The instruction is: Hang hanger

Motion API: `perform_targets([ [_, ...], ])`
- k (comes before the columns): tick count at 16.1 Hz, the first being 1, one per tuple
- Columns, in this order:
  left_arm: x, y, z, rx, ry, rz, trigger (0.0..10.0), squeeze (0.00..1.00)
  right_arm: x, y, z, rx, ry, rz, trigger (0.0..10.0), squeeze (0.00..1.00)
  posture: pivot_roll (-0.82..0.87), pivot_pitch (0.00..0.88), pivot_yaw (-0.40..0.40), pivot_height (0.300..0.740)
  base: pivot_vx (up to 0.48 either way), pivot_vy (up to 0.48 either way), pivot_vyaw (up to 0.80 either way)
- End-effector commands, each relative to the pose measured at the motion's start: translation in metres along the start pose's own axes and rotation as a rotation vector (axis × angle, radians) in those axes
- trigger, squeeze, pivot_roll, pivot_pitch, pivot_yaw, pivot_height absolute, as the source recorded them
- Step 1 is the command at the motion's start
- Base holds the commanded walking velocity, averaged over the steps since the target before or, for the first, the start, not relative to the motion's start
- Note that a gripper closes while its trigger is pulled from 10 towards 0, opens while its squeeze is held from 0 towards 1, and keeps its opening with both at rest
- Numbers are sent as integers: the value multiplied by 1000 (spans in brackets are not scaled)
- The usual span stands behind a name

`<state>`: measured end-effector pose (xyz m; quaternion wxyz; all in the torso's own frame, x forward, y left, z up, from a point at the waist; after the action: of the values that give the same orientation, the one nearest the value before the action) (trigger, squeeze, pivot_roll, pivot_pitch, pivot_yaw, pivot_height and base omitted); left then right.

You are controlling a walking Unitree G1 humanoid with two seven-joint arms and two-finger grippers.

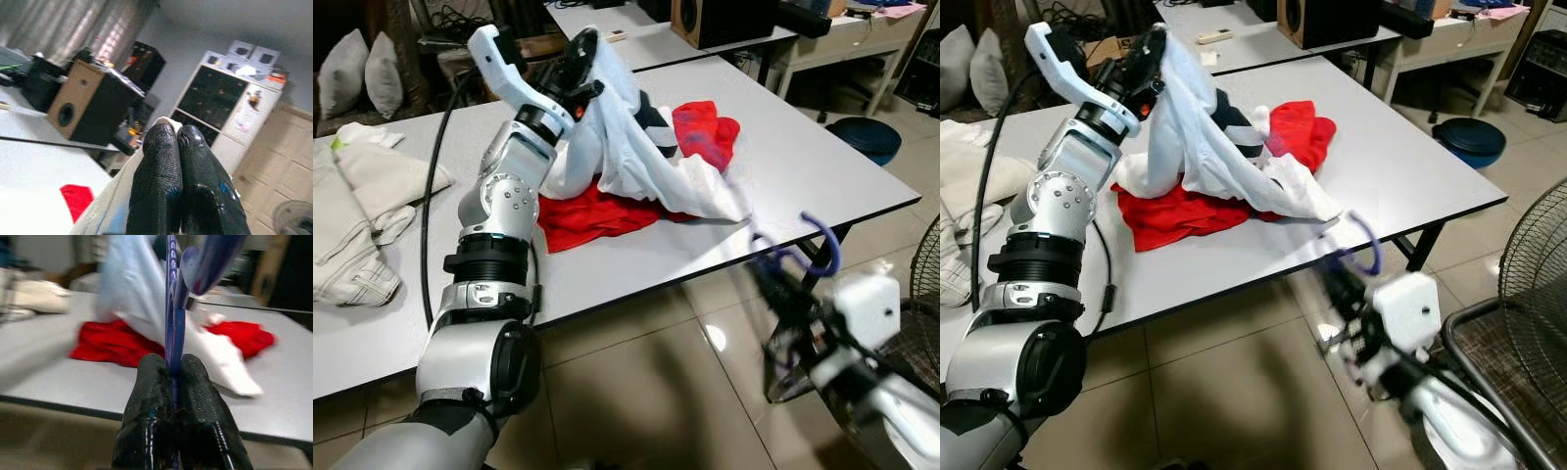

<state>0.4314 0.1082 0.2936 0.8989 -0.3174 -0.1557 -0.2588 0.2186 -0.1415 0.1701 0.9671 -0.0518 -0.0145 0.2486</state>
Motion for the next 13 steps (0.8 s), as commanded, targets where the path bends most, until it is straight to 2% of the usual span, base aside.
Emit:
perform_targets([
  [1, 5, -1, 9, 31, -19, 15, 0, 0, -3, 5, 4, 10, -7, 52, 10000, 0, -121, 0, 127, 740, 0, 0, 0],
  [5, 9, -9, 9, 50, -13, -8, 0, 0, -5, 20, -3, 48, 39, 163, 10000, 0, -118, 0, 116, 740, 0, 0, 0],
  [7, 8, -18, 3, 77, 10, -40, 0, 0, 3, 26, -17, 61, 99, 203, 10000, 0, -122, 0, 118, 740, 0, 0, 0],
  [10, 5, -32, -9, 53, 44, -90, 0, 0, 27, 18, -34, 37, 167, 180, 10000, 0, -132, 0, 127, 740, 0, 0, 0],
  [11, 4, -34, -13, 55, 52, -92, 0, 0, 37, 13, -34, 34, 158, 170, 10000, 0, -136, 0, 129, 740, 0, 0, 0],
  [12, 3, -33, -18, 55, 63, -82, 0, 0, 48, 1, -36, 21, 158, 114, 10000, 0, -134, 0, 129, 740, 0, 0, 0],
  [13, 0, -26, -22, 90, 72, -46, 0, 0, 54, -9, -33, 28, 145, 61, 10000, 0, -126, 0, 112, 740, 0, 0, 0],
])
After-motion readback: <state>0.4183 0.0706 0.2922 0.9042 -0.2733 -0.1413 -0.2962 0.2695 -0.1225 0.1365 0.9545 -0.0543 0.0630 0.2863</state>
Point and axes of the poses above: a point about 5 cm out from each wrist's last joint towards the gripper, its own x axis pointing out of the wrist towards the gripper, its own z axis along the axis of the wrist's last joint, y = z × x, the point moved 5 cm from there along x, pointing out of the wrist towards the gripper, and after that the axes turned 1 degree about x, right-handed, at the moved point
